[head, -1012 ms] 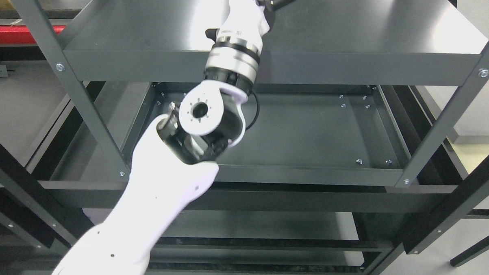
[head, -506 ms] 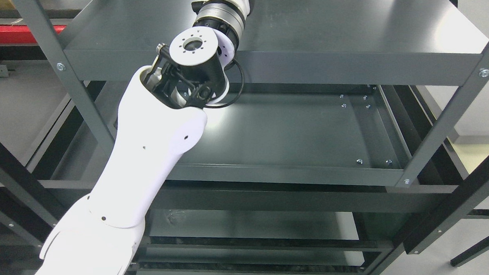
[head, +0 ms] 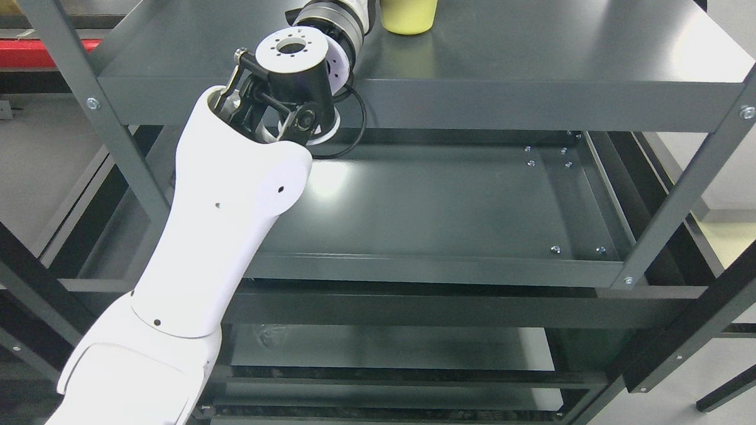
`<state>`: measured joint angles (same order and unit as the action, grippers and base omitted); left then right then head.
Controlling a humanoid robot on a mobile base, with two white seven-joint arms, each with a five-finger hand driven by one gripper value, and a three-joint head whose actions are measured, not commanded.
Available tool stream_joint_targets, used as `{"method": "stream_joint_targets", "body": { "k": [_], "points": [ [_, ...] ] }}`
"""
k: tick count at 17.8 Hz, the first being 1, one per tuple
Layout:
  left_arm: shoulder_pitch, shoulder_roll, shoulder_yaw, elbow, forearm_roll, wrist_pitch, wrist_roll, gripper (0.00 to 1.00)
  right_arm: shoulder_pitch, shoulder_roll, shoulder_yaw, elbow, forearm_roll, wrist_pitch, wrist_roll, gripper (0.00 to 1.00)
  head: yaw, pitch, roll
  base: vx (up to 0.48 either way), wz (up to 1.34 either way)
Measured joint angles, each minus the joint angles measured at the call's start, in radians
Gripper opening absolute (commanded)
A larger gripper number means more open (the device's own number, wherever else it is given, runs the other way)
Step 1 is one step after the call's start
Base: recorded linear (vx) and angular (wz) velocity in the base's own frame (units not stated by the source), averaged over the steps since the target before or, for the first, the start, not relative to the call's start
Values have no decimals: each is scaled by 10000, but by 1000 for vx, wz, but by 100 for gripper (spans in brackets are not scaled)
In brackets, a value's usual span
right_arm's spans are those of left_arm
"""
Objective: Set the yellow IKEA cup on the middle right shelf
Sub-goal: 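Release the yellow cup on the shelf and pull the left hand back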
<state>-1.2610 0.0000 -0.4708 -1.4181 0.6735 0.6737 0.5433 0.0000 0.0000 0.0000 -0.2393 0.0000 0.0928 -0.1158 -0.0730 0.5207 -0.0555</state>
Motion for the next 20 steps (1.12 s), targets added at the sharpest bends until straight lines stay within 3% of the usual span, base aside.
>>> {"method": "stream_joint_targets", "body": {
  "k": [12, 16, 20],
  "points": [
    [-74, 0, 695, -981, 20, -47, -328, 99, 0, 0, 0, 0, 0, 0, 0, 99, 0, 0, 0, 0, 0],
    [-103, 1, 1023, -1425, 52, -137, -1506, 99, 0, 0, 0, 0, 0, 0, 0, 99, 0, 0, 0, 0, 0],
    [-103, 0, 1269, -1702, 209, -151, -4160, 99, 0, 0, 0, 1, 0, 0, 0, 99, 0, 0, 0, 0, 0]
  ]
}}
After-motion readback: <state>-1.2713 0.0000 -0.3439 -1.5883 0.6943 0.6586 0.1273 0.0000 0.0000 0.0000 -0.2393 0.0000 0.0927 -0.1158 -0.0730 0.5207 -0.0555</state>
